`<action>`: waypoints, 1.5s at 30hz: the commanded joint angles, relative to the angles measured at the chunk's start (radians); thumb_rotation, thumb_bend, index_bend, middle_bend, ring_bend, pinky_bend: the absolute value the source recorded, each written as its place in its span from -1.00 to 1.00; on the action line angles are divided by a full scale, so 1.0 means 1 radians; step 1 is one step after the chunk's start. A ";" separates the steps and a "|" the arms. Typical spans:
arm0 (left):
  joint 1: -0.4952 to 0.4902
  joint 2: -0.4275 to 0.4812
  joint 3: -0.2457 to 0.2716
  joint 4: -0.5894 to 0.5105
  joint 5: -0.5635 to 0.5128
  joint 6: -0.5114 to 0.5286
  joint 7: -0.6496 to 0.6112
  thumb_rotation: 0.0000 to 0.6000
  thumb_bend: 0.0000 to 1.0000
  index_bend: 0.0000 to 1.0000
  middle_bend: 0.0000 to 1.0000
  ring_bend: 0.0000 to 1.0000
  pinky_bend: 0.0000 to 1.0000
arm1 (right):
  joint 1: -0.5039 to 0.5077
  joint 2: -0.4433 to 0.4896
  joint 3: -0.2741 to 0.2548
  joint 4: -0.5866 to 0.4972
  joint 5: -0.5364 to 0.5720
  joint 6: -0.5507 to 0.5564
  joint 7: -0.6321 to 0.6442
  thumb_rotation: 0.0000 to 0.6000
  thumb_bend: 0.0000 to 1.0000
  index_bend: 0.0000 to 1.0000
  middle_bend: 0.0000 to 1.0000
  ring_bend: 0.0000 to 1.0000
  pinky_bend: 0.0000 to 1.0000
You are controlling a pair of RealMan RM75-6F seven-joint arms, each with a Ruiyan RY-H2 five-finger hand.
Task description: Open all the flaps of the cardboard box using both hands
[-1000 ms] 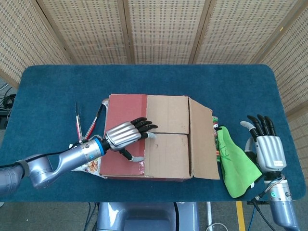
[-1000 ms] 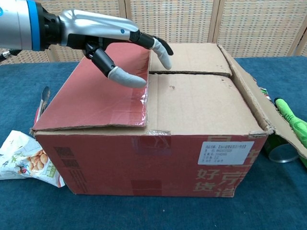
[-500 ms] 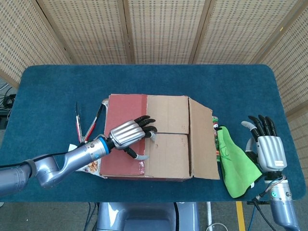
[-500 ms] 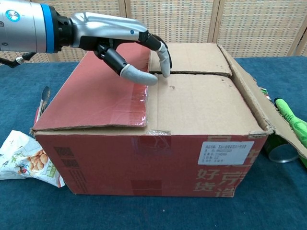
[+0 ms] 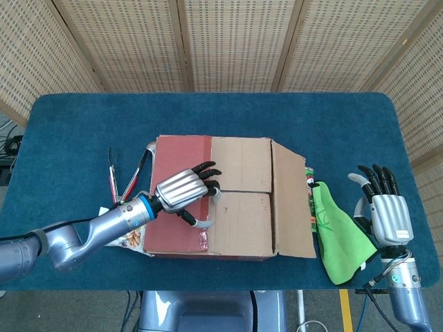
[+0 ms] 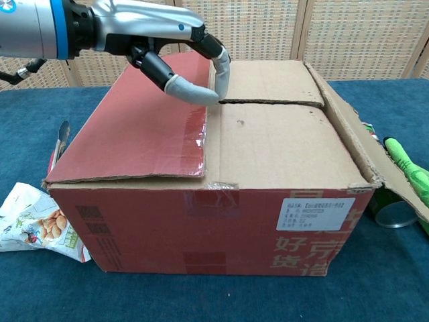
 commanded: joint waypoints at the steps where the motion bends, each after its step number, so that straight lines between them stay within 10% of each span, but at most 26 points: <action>1: -0.002 0.005 0.000 -0.004 -0.009 -0.003 0.012 -0.18 -0.50 -0.16 -0.32 -0.78 -1.00 | 0.000 -0.001 0.002 0.001 0.001 -0.003 0.003 1.00 0.71 -0.56 -0.72 -1.00 -1.00; 45: 0.019 0.078 -0.012 -0.081 -0.108 0.087 0.259 -0.20 -0.51 0.24 -0.16 -0.62 -1.00 | -0.025 0.001 0.015 0.006 -0.004 0.006 0.024 1.00 0.71 -0.56 -0.72 -1.00 -1.00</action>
